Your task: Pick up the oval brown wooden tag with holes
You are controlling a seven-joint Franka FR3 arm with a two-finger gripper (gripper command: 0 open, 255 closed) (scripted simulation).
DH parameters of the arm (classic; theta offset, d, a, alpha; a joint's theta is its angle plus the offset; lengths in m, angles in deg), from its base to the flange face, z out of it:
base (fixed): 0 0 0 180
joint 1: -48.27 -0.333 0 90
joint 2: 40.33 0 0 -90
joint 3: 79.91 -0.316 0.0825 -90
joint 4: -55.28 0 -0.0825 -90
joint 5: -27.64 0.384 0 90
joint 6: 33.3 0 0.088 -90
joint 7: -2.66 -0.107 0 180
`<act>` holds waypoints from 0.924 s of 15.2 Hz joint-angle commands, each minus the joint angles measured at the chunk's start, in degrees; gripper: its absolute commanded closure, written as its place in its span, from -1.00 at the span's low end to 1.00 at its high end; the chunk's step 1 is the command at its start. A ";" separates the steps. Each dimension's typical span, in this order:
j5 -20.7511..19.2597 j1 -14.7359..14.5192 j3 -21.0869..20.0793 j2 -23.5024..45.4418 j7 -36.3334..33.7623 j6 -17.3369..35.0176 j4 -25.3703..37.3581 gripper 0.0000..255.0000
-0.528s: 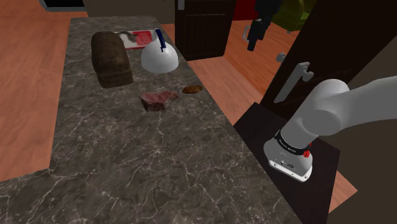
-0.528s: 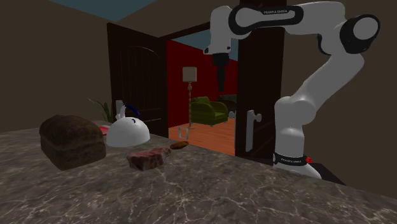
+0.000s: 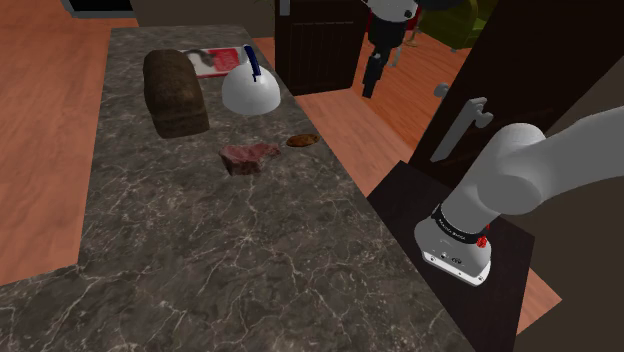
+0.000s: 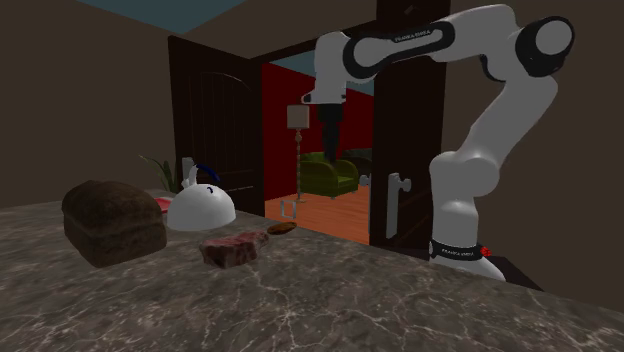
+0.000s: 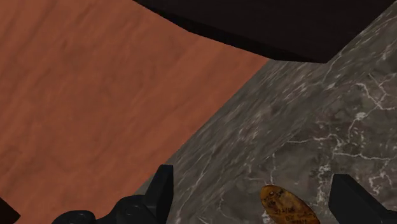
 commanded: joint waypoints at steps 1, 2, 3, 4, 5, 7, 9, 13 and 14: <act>0.38 -1.23 0.43 3.31 2.58 4.17 -0.28 -1.00; 0.64 -1.86 0.57 4.88 3.81 6.16 -0.49 -1.00; 0.92 -2.49 0.70 6.50 5.05 8.13 -0.63 -1.00; 1.23 -3.11 0.80 8.15 6.30 10.06 -0.71 -1.00; 1.55 -3.76 0.90 9.83 7.56 11.96 -0.72 -1.00; 2.28 -5.04 1.02 13.29 10.14 15.63 -0.57 -1.00; 3.12 -6.32 1.05 16.83 12.78 19.14 -0.17 -1.00; 5.11 -8.82 0.83 24.05 18.27 25.57 1.26 -1.00; 5.67 -9.43 0.70 25.86 19.68 27.05 1.75 -1.00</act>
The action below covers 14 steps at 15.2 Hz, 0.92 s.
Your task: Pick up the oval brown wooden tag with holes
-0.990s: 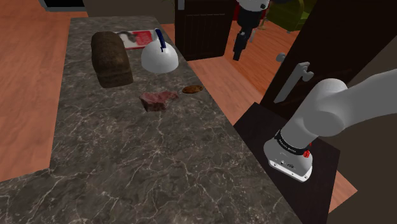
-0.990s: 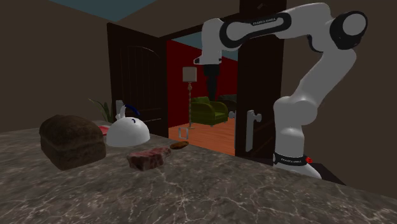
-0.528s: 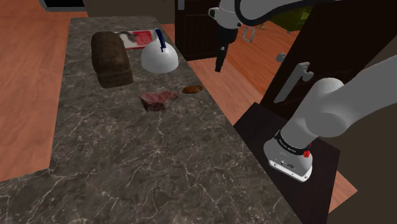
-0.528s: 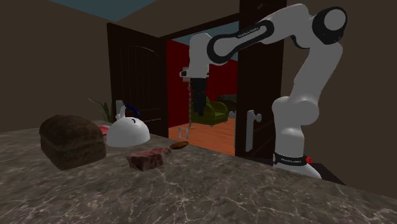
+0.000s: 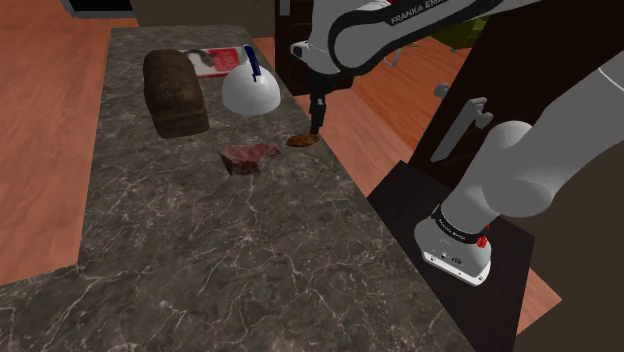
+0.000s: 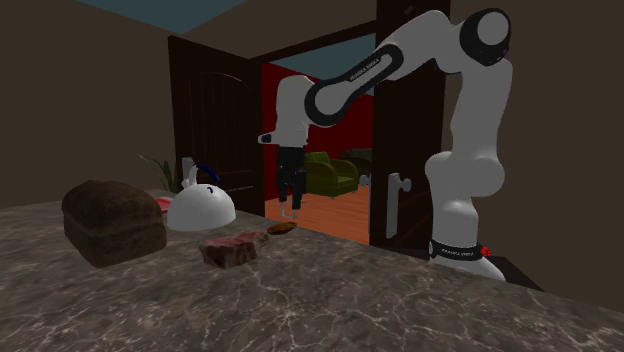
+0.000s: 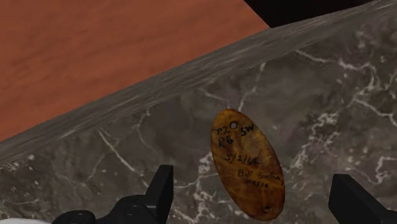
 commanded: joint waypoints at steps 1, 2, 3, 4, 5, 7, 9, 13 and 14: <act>0.98 -1.10 -0.32 3.25 2.28 2.89 0.69 -1.00; 1.00 -1.08 -0.34 3.69 2.31 3.72 0.31 -1.00; 1.03 -1.08 -0.35 4.16 2.34 4.55 -0.05 -1.00; 1.05 -1.08 -0.35 4.63 2.37 5.38 -0.41 -1.00; 1.08 -1.08 -0.36 5.12 2.40 6.21 -0.75 -1.00; 1.13 -1.10 -0.36 6.14 2.46 7.88 -1.40 -1.00; 1.18 -1.11 -0.36 6.99 2.51 9.20 -1.87 -1.00; 1.17 -1.09 -0.35 6.98 2.53 9.20 -1.88 1.00; 1.17 -1.09 -0.35 6.99 2.54 9.21 -1.88 1.00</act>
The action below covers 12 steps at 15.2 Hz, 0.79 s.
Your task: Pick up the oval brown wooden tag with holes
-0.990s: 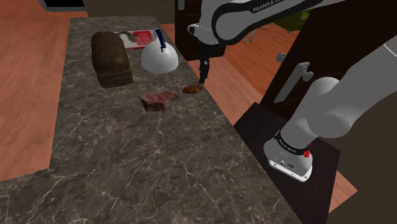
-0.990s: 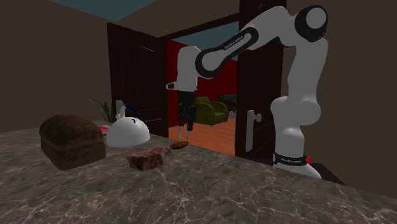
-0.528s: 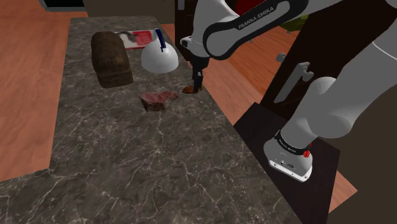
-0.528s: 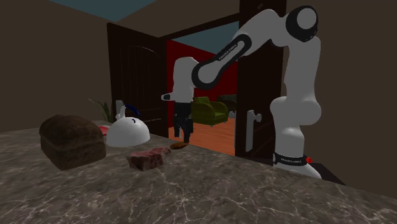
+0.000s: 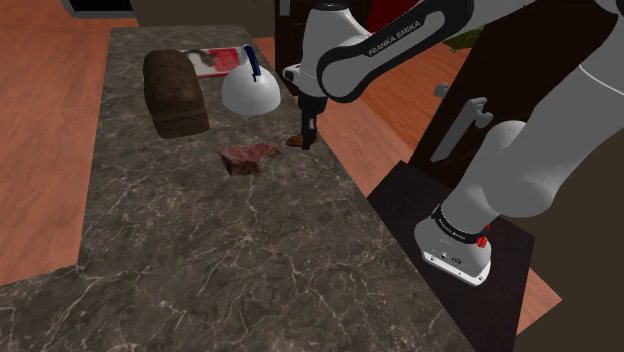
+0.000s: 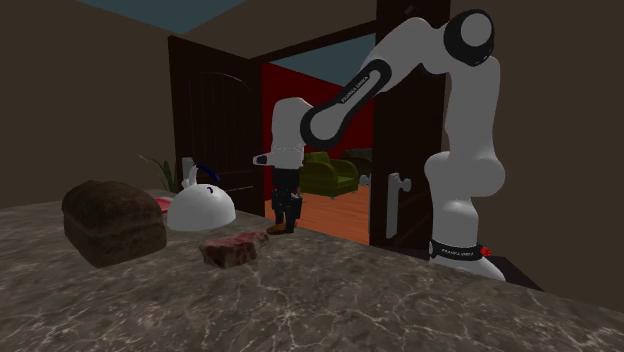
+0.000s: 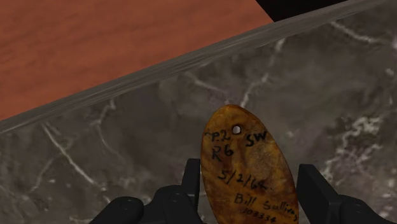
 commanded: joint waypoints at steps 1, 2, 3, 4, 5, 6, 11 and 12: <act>0.00 0.01 0.01 0.04 0.01 0.05 -0.01 1.00; 0.00 0.01 0.02 0.03 0.01 0.05 -0.01 1.00; 0.00 0.01 0.01 0.03 0.00 0.05 -0.02 1.00; 0.00 0.01 0.01 0.03 0.00 0.04 -0.02 1.00; 0.00 0.01 0.01 0.04 0.00 0.05 -0.01 1.00; 0.00 0.00 0.00 0.03 -0.02 0.03 -0.01 1.00; -0.13 0.04 0.00 -2.53 -0.17 -4.14 1.61 1.00; -0.16 0.04 0.00 -3.00 -0.20 -4.97 1.97 1.00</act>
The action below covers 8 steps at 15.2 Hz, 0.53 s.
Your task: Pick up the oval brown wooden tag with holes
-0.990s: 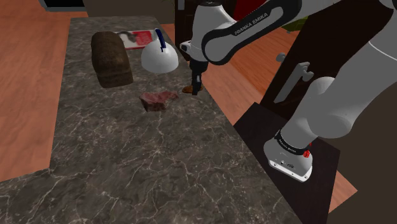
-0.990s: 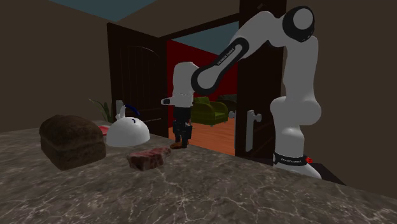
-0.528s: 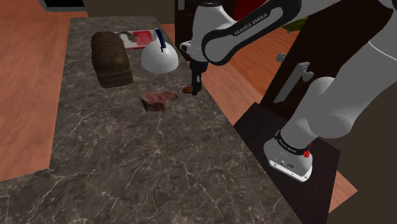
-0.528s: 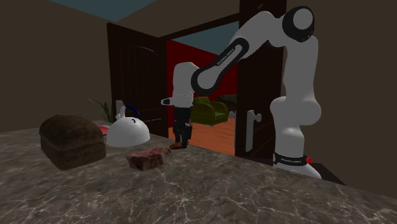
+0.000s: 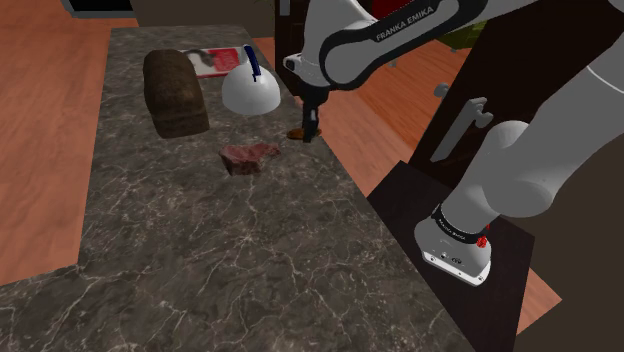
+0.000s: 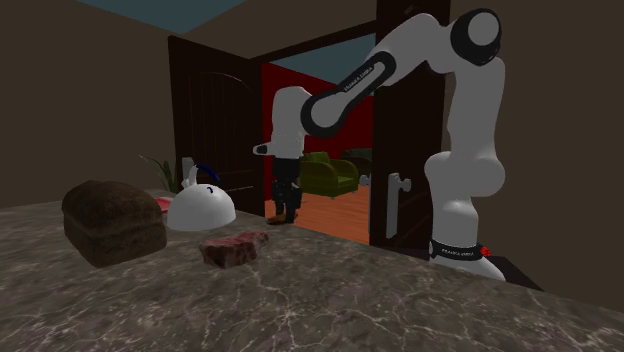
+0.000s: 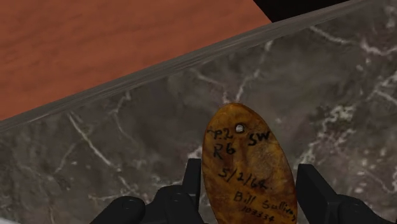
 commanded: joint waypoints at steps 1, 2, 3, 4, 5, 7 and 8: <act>-0.05 0.00 -0.01 -0.62 -0.08 -1.54 0.89 1.00; -0.07 0.01 -0.01 -1.06 -0.11 -2.37 1.28 1.00; -0.09 0.01 -0.01 -1.49 -0.13 -3.19 1.68 1.00; -0.11 0.02 -0.01 -1.90 -0.16 -4.01 2.09 1.00; -0.13 0.02 -0.01 -2.30 -0.19 -4.84 2.51 1.00; -0.16 0.03 -0.01 -3.06 -0.23 -6.47 3.39 1.00; -0.18 0.04 -0.01 -3.41 -0.26 -7.29 3.85 1.00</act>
